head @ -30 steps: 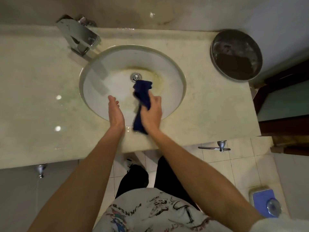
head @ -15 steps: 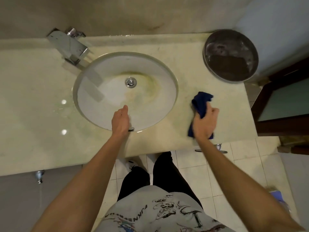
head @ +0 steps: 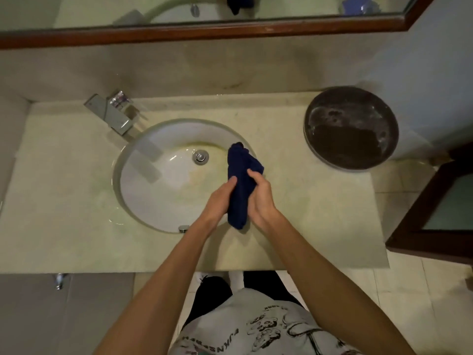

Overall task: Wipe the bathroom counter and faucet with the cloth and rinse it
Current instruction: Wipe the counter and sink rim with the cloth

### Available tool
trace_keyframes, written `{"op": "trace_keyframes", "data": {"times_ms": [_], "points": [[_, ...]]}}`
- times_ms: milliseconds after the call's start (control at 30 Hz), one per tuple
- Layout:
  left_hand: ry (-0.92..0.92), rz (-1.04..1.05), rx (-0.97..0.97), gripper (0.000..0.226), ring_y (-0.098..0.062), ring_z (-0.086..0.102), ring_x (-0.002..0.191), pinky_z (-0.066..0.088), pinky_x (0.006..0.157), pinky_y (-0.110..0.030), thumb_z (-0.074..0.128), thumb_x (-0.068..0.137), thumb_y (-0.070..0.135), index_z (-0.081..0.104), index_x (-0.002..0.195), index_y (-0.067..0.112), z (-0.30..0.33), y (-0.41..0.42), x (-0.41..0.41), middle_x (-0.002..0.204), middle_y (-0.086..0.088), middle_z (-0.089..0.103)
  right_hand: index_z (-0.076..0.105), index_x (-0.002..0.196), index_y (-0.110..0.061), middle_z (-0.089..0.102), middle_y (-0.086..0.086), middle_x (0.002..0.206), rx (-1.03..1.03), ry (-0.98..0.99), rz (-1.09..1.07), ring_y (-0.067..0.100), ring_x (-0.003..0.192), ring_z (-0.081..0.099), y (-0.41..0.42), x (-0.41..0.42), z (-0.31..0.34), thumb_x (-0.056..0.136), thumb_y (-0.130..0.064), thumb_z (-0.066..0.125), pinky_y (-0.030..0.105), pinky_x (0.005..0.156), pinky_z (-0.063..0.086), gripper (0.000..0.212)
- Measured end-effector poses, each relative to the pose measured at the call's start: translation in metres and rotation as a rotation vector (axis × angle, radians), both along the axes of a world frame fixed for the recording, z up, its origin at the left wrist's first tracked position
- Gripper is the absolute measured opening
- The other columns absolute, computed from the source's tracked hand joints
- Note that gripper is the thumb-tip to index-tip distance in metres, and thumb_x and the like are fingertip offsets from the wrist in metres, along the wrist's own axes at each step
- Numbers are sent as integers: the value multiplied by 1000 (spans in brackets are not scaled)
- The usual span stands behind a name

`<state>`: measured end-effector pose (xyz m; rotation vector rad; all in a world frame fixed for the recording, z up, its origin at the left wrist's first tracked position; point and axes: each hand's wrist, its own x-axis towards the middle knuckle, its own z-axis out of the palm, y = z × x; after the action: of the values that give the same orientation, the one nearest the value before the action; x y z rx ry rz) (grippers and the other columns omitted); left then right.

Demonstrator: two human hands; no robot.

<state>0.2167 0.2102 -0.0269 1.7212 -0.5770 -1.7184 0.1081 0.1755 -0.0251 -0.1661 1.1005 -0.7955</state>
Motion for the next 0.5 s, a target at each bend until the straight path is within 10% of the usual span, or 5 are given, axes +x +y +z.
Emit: {"op": "trace_keyframes", "data": {"times_ms": [300, 500], "points": [[-344, -210, -116, 43, -14, 71, 96, 59, 88, -38, 77, 86, 28, 59, 124, 21, -2, -1, -4, 107, 4, 73, 67, 119, -19, 78, 5, 107, -101, 116, 135, 18, 97, 76, -15, -7, -8, 92, -20, 76, 31, 78, 61, 28], [-238, -109, -91, 36, -17, 71, 91, 56, 80, -29, 60, 89, 10, 63, 123, 21, 9, -3, 49, 102, 0, 74, 69, 115, -14, 78, 9, 111, -172, 175, 238, 26, 106, 74, -16, 19, -16, 92, -23, 76, 48, 101, 56, 25]]}}
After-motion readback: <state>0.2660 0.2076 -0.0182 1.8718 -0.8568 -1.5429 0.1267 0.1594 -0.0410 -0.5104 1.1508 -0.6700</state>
